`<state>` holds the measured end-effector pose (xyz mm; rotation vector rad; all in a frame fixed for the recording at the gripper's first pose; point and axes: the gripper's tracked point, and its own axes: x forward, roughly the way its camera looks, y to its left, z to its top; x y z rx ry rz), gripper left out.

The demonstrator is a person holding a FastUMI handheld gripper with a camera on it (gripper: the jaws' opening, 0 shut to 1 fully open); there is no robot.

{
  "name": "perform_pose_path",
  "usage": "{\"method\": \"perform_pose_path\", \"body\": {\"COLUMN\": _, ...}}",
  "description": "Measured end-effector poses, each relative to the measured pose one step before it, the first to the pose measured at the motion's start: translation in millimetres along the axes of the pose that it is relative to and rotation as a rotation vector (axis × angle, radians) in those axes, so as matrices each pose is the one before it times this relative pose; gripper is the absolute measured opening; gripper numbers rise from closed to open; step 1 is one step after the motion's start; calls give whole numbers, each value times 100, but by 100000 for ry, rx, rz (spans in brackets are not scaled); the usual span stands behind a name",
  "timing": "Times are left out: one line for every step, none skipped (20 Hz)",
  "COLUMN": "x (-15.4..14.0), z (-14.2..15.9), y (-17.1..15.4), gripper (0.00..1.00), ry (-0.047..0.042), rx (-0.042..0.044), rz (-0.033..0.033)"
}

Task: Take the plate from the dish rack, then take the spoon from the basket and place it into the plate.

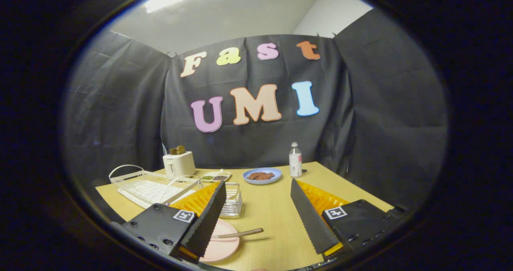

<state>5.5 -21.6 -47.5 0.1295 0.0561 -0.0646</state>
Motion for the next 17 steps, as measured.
{"method": "perform_pose_path", "body": {"x": -378, "z": 399, "y": 165, "gripper": 100, "ry": -693, "rx": -212, "rz": 524}}
{"method": "perform_pose_path", "body": {"x": -353, "z": 174, "y": 224, "gripper": 100, "ry": -488, "rx": -339, "rz": 627}}
{"method": "perform_pose_path", "body": {"x": -248, "z": 438, "y": 217, "gripper": 100, "ry": -725, "rx": -894, "rz": 640}}
{"method": "perform_pose_path", "body": {"x": -133, "z": 237, "y": 67, "gripper": 100, "ry": -878, "rx": -1006, "rz": 227}}
{"method": "perform_pose_path", "body": {"x": -179, "z": 183, "y": 84, "gripper": 100, "ry": -469, "rx": -1247, "rz": 116}}
{"method": "perform_pose_path", "body": {"x": -56, "z": -126, "y": 36, "gripper": 100, "ry": 66, "rx": -900, "rz": -172}}
{"method": "perform_pose_path", "body": {"x": -42, "z": -135, "y": 55, "gripper": 100, "ry": 845, "rx": -305, "rz": -490}}
{"method": "perform_pose_path", "body": {"x": 30, "z": -337, "y": 122, "gripper": 100, "ry": 968, "rx": 50, "rz": -50}}
{"method": "perform_pose_path", "body": {"x": -31, "z": -228, "y": 221, "gripper": 100, "ry": 511, "rx": -245, "rz": 571}}
{"method": "perform_pose_path", "body": {"x": 91, "z": -4, "y": 171, "gripper": 100, "ry": 493, "rx": -611, "rz": 127}}
{"method": "perform_pose_path", "body": {"x": -1, "z": -50, "y": 40, "gripper": 100, "ry": 180, "rx": -871, "rz": -139}}
{"method": "perform_pose_path", "body": {"x": 31, "z": -99, "y": -3, "gripper": 100, "ry": 5, "rx": -1044, "rz": 26}}
{"method": "perform_pose_path", "body": {"x": 45, "z": 16, "y": 175, "gripper": 100, "ry": -3, "rx": -1153, "rz": 308}}
{"method": "perform_pose_path", "body": {"x": 10, "z": -145, "y": 274, "gripper": 100, "ry": -41, "rx": -929, "rz": 194}}
{"method": "perform_pose_path", "body": {"x": 18, "z": 50, "y": 51, "gripper": 100, "ry": 84, "rx": -521, "rz": -46}}
{"method": "perform_pose_path", "body": {"x": -48, "z": -161, "y": 32, "gripper": 100, "ry": 191, "rx": -171, "rz": 28}}
{"method": "perform_pose_path", "body": {"x": 14, "z": -29, "y": 80, "gripper": 100, "ry": 226, "rx": 18, "rz": -203}}
